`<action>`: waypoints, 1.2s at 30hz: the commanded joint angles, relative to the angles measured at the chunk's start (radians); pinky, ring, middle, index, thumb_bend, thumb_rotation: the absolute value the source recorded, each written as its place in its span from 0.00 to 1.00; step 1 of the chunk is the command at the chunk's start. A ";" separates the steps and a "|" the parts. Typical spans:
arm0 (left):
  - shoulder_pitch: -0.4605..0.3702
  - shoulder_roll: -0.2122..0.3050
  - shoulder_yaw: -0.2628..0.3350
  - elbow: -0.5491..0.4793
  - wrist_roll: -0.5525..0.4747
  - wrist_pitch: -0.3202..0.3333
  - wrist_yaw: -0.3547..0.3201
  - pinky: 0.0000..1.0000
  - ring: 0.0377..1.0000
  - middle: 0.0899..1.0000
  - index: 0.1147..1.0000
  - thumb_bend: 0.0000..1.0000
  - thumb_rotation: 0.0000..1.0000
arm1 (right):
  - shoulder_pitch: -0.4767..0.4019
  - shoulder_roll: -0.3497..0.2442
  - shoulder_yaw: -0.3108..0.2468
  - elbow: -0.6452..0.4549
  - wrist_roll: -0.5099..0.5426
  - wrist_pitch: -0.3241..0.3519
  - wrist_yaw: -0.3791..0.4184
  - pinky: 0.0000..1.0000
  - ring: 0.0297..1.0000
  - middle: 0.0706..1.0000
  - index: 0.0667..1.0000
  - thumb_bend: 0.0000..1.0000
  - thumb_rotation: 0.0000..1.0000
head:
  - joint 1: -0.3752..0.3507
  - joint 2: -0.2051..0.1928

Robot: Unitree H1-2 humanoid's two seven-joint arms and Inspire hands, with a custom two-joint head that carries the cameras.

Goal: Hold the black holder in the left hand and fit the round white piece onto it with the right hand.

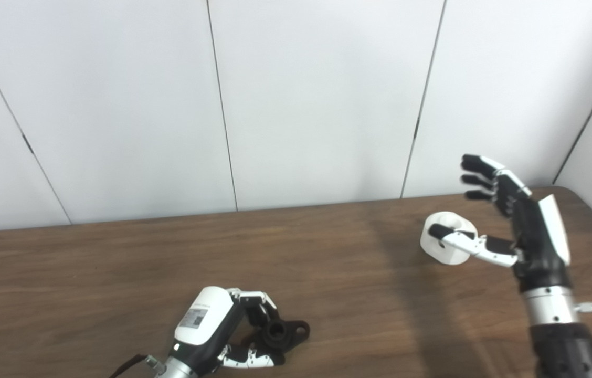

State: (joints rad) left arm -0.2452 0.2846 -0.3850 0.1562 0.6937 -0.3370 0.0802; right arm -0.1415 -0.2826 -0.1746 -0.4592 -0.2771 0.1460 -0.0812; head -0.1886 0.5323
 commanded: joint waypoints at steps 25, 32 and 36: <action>0.014 -0.004 0.015 0.048 0.010 -0.034 -0.002 0.63 0.48 0.41 0.44 0.52 0.00 | -0.085 -0.288 -0.036 0.262 -0.059 0.088 0.168 0.84 0.91 0.94 0.97 0.96 0.32 | -0.053 -0.033; 0.016 -0.002 0.018 0.052 0.007 -0.035 -0.004 0.63 0.48 0.41 0.45 0.52 0.00 | -0.127 -0.270 0.011 0.344 -0.068 0.110 0.166 0.87 0.93 0.95 0.99 0.97 0.34 | -0.058 -0.041; 0.018 0.001 0.018 0.053 0.012 -0.031 -0.007 0.63 0.48 0.41 0.45 0.52 0.00 | -0.153 -0.253 0.030 0.393 -0.053 0.097 0.160 0.88 0.94 0.95 0.99 0.98 0.35 | -0.066 -0.048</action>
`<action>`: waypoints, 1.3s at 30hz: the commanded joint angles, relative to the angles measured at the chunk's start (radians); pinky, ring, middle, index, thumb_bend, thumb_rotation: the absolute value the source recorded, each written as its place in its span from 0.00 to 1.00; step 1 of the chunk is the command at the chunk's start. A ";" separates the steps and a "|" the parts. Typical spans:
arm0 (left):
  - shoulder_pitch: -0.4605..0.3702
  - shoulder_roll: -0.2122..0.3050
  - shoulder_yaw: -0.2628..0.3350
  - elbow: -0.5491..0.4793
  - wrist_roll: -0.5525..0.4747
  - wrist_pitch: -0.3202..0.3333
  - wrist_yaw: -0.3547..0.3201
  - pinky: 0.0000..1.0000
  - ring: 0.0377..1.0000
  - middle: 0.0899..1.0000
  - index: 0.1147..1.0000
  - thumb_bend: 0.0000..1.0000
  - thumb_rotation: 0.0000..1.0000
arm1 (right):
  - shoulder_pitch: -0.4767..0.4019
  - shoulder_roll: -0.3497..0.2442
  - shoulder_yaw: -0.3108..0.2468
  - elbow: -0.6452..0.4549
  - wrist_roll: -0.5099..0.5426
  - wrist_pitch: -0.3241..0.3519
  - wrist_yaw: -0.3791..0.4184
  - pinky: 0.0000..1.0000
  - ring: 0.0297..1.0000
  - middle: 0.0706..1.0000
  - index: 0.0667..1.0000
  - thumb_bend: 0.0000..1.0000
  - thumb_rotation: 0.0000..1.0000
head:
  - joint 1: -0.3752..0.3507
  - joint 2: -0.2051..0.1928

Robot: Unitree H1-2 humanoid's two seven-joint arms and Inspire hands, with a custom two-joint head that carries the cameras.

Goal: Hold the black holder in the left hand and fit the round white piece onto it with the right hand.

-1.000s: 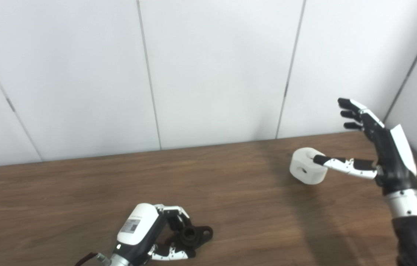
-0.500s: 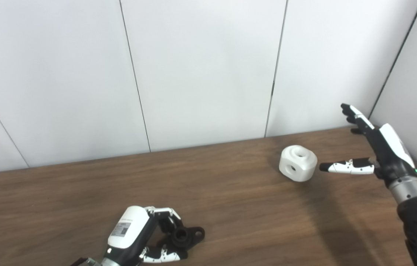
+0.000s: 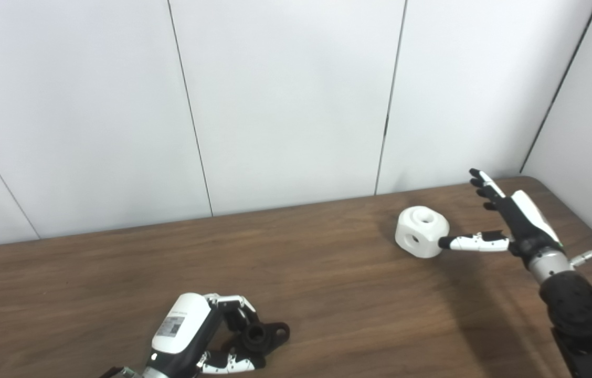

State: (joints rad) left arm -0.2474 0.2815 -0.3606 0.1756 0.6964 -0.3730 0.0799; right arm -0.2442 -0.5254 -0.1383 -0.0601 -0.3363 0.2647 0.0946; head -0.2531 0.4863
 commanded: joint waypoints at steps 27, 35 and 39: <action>0.021 0.022 0.007 0.030 -0.002 -0.032 -0.008 0.62 0.47 0.40 0.45 0.52 0.00 | -0.131 0.044 0.077 0.133 -0.003 -0.038 -0.026 0.88 0.96 0.98 1.00 0.99 0.38 | -0.042 -0.025; 0.029 0.023 0.017 0.011 -0.010 -0.029 -0.025 0.63 0.48 0.40 0.45 0.52 0.00 | -0.138 0.040 0.090 0.176 -0.013 -0.066 -0.046 0.86 0.94 0.96 1.00 0.98 0.38 | -0.042 -0.024; 0.037 0.024 0.021 -0.001 -0.017 -0.029 -0.033 0.63 0.48 0.40 0.45 0.52 0.00 | -0.141 0.045 0.088 0.209 -0.013 -0.100 -0.077 0.83 0.91 0.93 0.97 0.96 0.34 | -0.037 -0.021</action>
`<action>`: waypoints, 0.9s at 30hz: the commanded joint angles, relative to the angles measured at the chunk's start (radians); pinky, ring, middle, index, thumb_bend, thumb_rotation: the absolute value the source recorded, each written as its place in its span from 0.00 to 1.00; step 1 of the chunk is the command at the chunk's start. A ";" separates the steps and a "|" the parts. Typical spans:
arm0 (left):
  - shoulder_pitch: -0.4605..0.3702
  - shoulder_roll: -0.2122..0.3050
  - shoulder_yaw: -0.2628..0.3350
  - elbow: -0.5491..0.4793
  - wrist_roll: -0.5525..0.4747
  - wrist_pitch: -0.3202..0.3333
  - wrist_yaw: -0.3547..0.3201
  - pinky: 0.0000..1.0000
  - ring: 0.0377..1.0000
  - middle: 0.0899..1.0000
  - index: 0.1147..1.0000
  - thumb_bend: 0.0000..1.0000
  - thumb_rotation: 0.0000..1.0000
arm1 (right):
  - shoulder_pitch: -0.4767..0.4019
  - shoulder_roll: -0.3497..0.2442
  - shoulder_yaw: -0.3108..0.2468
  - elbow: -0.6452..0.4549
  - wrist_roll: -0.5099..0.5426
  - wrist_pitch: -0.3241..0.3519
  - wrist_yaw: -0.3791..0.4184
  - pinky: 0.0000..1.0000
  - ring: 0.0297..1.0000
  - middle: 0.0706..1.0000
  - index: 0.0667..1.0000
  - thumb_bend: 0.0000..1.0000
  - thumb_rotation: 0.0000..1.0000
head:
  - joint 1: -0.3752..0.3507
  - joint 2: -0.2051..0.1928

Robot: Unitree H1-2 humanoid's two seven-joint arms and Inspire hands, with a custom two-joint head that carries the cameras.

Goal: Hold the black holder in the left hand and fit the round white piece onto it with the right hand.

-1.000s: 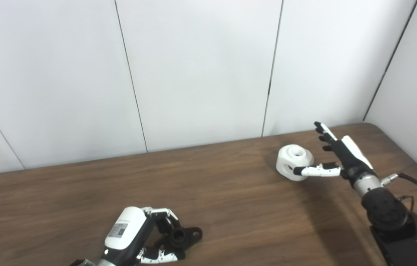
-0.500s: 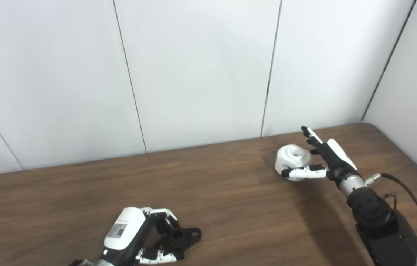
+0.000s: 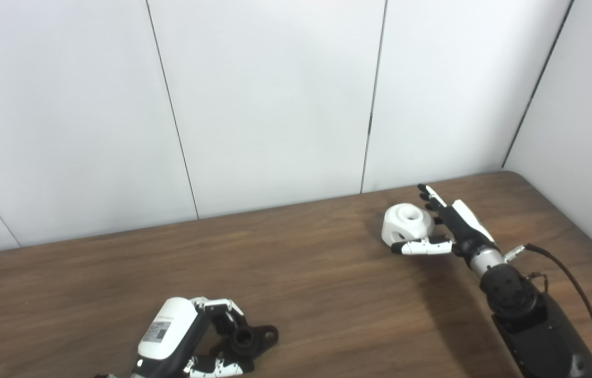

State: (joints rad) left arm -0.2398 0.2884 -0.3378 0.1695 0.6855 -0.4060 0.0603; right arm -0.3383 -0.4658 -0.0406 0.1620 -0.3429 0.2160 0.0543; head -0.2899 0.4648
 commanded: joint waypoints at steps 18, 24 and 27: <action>0.056 0.019 0.019 -0.035 0.004 0.017 -0.030 0.62 0.48 0.41 0.44 0.52 0.00 | -0.111 0.064 0.008 0.233 -0.078 -0.248 -0.320 0.59 0.67 0.68 0.69 0.89 0.15 | 0.020 0.014; 0.061 0.017 0.024 -0.031 0.009 0.017 -0.019 0.62 0.48 0.40 0.44 0.52 0.00 | -0.154 0.091 0.026 0.353 -0.107 -0.327 -0.432 0.50 0.54 0.55 0.49 0.58 0.12 | 0.027 0.015; 0.063 0.017 0.026 -0.030 0.009 0.015 -0.014 0.62 0.47 0.41 0.44 0.52 0.00 | -0.164 0.108 0.026 0.375 -0.104 -0.327 -0.458 0.46 0.51 0.53 0.46 0.52 0.13 | 0.026 0.016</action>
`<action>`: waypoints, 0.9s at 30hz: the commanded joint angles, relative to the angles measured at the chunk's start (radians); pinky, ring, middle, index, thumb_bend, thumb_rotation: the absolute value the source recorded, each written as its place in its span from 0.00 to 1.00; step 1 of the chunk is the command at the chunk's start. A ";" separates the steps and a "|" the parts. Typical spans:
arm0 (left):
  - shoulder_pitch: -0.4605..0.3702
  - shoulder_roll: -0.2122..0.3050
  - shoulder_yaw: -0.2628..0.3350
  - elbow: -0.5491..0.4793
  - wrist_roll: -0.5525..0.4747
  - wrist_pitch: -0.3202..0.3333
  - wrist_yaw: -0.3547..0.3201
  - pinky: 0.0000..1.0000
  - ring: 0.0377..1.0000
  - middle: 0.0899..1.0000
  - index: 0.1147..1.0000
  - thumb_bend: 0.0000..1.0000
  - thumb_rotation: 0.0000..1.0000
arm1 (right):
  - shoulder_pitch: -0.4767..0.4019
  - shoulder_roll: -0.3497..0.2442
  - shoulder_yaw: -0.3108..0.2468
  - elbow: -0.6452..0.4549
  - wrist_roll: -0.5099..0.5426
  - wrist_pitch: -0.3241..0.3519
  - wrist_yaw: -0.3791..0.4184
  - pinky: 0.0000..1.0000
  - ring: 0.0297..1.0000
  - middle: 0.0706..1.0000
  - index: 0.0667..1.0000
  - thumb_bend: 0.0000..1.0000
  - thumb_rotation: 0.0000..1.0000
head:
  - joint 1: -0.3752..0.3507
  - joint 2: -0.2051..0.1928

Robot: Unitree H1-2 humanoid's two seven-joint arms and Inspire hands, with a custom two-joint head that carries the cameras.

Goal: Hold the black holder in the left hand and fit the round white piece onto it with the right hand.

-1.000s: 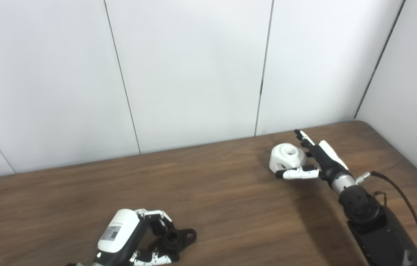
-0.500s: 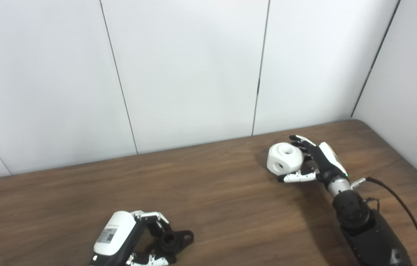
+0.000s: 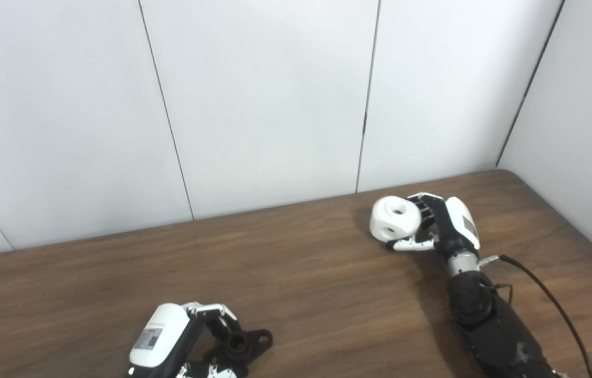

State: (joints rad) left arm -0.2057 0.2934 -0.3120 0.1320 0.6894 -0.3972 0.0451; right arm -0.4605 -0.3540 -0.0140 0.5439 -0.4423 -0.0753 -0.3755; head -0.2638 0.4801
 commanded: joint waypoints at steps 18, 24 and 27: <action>0.030 0.022 0.022 0.011 0.007 0.004 0.009 0.62 0.47 0.41 0.44 0.52 0.00 | -0.049 0.004 0.024 0.003 -0.015 -0.049 -0.067 0.37 0.45 0.50 0.45 0.51 0.13 | 0.003 0.012; 0.028 0.019 0.022 0.009 0.009 0.011 0.003 0.62 0.47 0.41 0.44 0.52 0.00 | -0.033 -0.001 0.028 -0.028 -0.012 -0.076 -0.062 0.41 0.47 0.51 0.45 0.51 0.13 | 0.002 0.016; 0.025 0.018 0.020 0.007 0.010 0.016 -0.002 0.62 0.48 0.41 0.44 0.52 0.00 | -0.022 -0.005 0.035 -0.062 -0.017 -0.075 -0.050 0.42 0.48 0.52 0.45 0.51 0.13 | 0.005 0.020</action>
State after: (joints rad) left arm -0.2007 0.2940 -0.2948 0.1309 0.6932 -0.3936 0.0444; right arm -0.4559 -0.3385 0.0193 0.5348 -0.4541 -0.1093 -0.4255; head -0.2593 0.5001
